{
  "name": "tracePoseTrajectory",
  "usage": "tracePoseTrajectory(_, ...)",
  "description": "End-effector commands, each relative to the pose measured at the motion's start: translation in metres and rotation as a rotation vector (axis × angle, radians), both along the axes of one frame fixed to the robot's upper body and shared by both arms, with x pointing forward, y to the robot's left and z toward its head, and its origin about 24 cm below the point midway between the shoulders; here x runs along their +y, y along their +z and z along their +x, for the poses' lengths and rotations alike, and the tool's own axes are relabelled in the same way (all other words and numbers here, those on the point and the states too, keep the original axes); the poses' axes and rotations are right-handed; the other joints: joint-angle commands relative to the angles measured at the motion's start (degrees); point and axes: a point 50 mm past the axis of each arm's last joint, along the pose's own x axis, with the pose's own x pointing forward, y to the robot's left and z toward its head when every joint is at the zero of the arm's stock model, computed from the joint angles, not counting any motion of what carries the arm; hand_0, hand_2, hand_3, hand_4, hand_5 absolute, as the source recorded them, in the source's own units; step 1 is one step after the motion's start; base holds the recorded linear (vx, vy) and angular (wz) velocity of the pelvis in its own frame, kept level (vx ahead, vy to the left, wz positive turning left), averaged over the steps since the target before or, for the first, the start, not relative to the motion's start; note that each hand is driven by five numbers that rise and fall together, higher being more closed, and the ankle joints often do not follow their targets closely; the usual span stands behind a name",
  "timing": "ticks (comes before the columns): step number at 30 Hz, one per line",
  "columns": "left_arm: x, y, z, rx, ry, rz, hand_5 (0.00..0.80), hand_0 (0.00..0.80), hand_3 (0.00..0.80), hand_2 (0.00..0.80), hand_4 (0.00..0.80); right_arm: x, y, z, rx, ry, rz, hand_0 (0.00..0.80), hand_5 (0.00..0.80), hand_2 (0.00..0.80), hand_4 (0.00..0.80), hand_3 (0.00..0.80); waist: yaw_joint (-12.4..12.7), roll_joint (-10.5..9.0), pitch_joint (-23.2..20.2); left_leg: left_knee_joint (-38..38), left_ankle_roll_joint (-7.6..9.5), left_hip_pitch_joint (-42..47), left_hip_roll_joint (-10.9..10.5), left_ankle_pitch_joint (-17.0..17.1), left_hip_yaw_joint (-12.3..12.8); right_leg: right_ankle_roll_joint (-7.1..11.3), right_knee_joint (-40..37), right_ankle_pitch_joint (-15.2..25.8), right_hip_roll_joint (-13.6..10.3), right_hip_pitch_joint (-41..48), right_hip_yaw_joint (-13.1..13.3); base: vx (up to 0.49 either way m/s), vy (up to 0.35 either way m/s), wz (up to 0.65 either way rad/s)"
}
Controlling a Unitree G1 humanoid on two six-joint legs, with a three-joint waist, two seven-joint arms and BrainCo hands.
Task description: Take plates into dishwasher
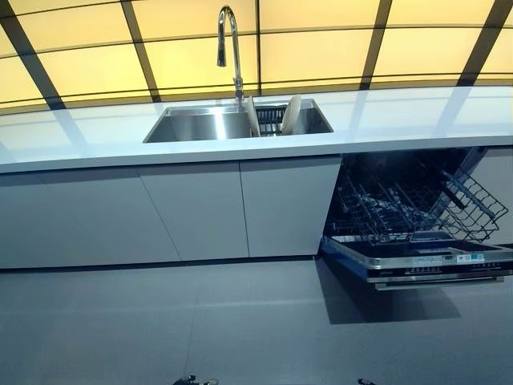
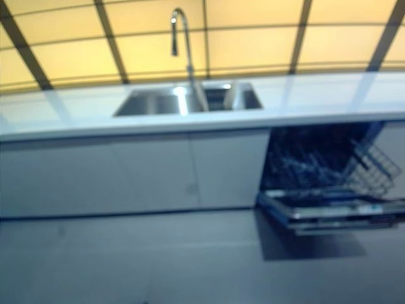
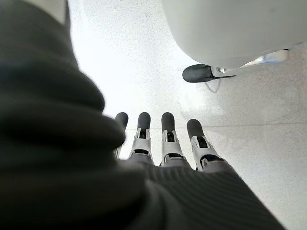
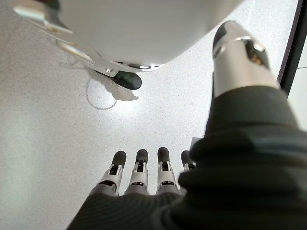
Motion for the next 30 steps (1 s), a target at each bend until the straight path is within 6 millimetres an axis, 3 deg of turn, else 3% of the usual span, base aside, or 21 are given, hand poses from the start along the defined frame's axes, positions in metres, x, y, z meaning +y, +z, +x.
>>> tracePoseTrajectory(1, -0.013, 0.002, 0.024, -0.026, -0.033, -0.002, 0.000, 0.000, 0.000, 0.000, 0.000, 0.021, -0.001, 0.020, -0.012, 0.063, 0.037, 0.000, 0.000, 0.000, 0.000, 0.000, 1.4, -3.56, 3.2, 0.1, 4.13, 0.2, -5.0, -1.6, 4.2, 3.43, 1.1, -0.7, -1.7, 0.7, 0.8, 0.000, 0.000, 0.00)
tracePoseTrajectory(17, -0.013, 0.001, 0.022, 0.031, -0.007, -0.027, 0.000, 0.000, 0.000, 0.000, 0.000, 0.025, 0.002, 0.035, -0.029, 0.086, 0.046, 0.000, 0.000, 0.000, 0.000, 0.000, 1.2, -4.20, 3.7, 0.1, 4.29, 0.0, -4.7, -1.4, 4.4, 3.27, 1.5, -0.5, -1.2, 0.2, 2.0, 0.000, 0.000, 0.00)
tracePoseTrajectory(30, -0.008, 0.000, 0.014, 0.055, 0.015, 0.006, 0.000, 0.000, 0.000, 0.000, 0.000, 0.030, 0.000, 0.030, -0.019, 0.062, 0.048, 0.000, 0.000, 0.000, 0.000, 0.000, 0.6, -4.33, 3.9, 0.1, 4.38, -0.1, -4.5, -1.3, 4.3, 3.06, 1.9, -0.6, -0.7, -0.3, 3.2, 0.034, -0.024, 0.00)
